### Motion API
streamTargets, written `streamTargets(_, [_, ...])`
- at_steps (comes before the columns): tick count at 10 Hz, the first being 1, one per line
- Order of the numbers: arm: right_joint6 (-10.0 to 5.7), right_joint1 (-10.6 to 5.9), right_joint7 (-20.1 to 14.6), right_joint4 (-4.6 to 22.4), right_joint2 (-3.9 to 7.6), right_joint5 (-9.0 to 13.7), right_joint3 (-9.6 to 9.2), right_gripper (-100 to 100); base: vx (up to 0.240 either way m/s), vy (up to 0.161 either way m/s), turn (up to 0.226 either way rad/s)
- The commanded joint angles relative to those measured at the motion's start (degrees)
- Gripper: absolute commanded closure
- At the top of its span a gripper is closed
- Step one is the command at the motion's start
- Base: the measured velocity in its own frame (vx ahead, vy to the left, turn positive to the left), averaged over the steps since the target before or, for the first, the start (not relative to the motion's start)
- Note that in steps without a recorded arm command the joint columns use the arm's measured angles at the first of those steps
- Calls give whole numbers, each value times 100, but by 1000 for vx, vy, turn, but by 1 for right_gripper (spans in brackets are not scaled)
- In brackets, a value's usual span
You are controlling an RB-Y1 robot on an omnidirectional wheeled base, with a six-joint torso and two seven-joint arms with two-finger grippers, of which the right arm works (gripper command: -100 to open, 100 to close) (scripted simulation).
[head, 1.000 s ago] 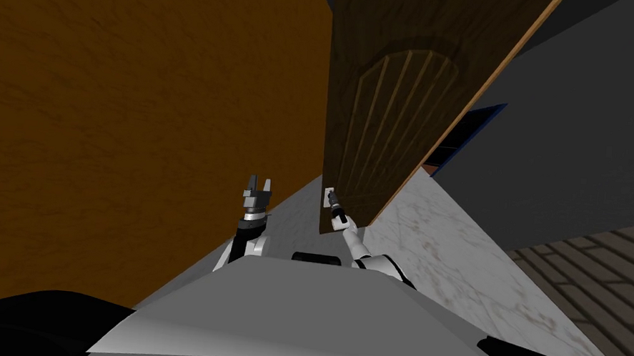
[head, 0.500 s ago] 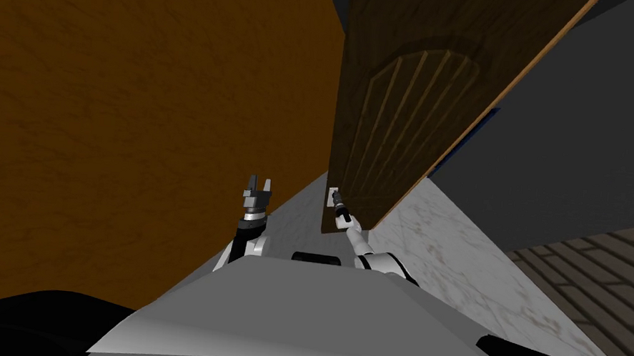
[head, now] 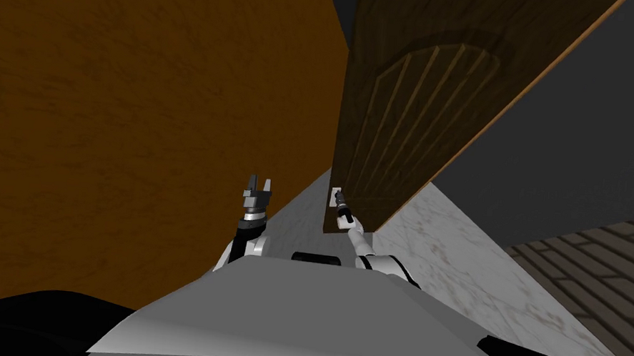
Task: Push the door open
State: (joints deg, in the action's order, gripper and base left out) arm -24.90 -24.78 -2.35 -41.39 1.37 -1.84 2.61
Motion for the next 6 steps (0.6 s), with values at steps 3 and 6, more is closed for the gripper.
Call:
streamTargets(3, [6,7,40,-29,82,57,181,100,104,103,-64])
streamTargets(6, [7,13,79,-31,166,101,316,100,159,127,-61])
